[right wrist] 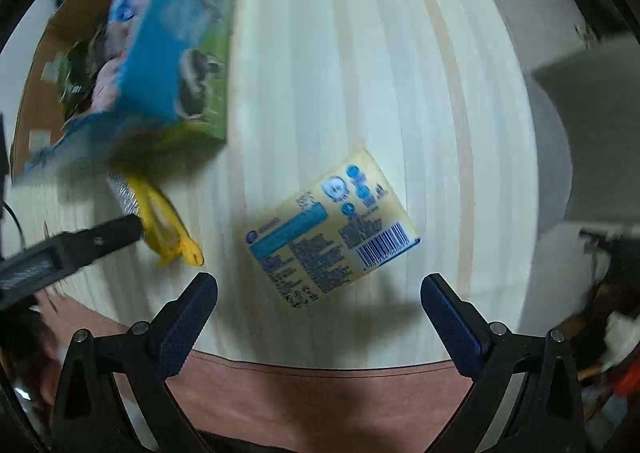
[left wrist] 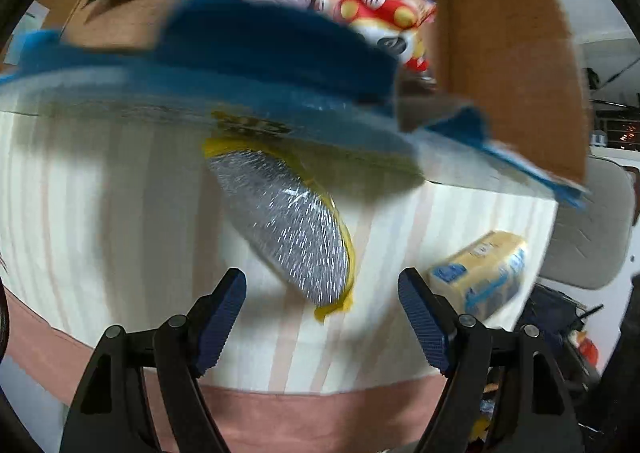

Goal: Organize soft objects
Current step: 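Grasp the silver scouring sponge with the left tool while the right tool grasps the yellow milk carton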

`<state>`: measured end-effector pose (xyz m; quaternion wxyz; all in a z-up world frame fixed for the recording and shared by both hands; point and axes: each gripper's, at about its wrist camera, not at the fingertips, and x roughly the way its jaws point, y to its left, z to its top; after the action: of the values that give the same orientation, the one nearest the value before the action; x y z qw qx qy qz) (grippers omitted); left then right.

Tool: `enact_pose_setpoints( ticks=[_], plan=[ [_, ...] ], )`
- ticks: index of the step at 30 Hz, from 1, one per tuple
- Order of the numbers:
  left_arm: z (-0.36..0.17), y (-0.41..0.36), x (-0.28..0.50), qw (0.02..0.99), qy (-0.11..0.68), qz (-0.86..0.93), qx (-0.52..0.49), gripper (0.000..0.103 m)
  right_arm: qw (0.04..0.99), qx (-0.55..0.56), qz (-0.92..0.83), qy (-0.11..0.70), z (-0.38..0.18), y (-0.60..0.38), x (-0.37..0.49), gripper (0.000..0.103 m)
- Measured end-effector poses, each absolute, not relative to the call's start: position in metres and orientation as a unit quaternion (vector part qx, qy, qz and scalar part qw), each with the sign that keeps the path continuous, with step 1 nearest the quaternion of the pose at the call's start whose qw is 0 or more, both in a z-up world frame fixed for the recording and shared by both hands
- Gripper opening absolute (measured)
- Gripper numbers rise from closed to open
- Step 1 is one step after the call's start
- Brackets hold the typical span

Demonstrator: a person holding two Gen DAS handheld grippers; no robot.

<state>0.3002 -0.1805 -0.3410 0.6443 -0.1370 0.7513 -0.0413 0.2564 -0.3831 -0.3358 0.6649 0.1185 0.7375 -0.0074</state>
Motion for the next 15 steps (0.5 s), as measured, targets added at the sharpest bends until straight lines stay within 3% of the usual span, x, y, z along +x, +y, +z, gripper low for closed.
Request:
enact_pose_setpoints(
  ticks=[3, 5, 9, 12, 15],
  plan=[
    [-0.354, -0.191, 0.303, 0.656, 0.748, -0.023, -0.102, 0.072, 0.651, 0.186, -0.034, 0.735, -0.346, -0.4, 0.254, 0.103],
    [-0.361, -0.195, 0.303, 0.659, 0.748, -0.013, -0.075, 0.046, 0.639, 0.235, -0.045, 0.731, -0.353, -0.406, 0.255, 0.103],
    [-0.355, -0.192, 0.289, 0.673, 0.738, -0.011, -0.045, 0.041, 0.625, 0.289, -0.086, 0.72, -0.372, -0.416, 0.261, 0.103],
    [-0.353, -0.179, 0.271, 0.671, 0.741, -0.012, -0.032, 0.041, 0.615, 0.268, -0.101, 0.734, -0.386, -0.411, 0.266, 0.085],
    [-0.359, -0.155, 0.251, 0.652, 0.757, -0.012, -0.047, 0.041, 0.625, 0.214, -0.088, 0.745, -0.388, -0.396, 0.269, 0.079]
  ],
)
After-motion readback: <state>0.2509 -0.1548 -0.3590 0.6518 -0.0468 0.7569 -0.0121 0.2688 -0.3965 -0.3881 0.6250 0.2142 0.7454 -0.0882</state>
